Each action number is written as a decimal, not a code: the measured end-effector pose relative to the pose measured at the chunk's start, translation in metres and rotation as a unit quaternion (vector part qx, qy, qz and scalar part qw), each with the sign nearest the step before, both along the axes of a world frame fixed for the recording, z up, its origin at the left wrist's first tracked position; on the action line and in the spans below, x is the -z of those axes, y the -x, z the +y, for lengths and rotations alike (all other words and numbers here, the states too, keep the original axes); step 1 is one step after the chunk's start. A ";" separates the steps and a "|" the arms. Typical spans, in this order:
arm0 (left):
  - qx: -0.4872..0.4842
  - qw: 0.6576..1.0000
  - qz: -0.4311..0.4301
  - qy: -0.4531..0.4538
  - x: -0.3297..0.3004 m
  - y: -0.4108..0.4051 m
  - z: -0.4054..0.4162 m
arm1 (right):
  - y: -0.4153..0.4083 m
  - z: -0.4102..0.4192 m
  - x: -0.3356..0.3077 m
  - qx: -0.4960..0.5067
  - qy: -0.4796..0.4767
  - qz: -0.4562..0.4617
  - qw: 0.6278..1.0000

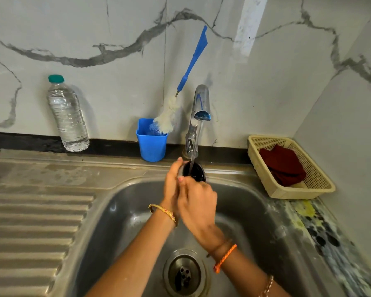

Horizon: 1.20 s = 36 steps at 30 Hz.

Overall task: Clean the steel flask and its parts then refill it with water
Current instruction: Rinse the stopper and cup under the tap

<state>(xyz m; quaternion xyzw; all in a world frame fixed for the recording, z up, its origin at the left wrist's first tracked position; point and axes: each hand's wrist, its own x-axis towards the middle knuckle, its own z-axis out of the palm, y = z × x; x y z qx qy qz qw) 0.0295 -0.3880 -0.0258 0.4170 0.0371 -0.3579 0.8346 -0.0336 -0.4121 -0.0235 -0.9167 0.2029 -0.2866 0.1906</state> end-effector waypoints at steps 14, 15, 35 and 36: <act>0.017 0.999 0.040 -0.015 0.009 -0.014 0.016 | 0.016 -0.002 0.000 -0.195 -0.112 0.094 0.970; 0.021 0.999 0.040 -0.006 0.011 -0.012 0.018 | 0.015 -0.002 0.001 -0.213 -0.080 0.102 0.969; -0.038 0.999 0.001 -0.002 0.008 0.001 0.021 | 0.024 -0.015 -0.005 -0.288 0.083 0.216 0.929; -0.034 0.998 -0.005 -0.044 0.007 -0.002 0.024 | 0.022 -0.034 -0.004 -0.312 0.217 0.228 0.897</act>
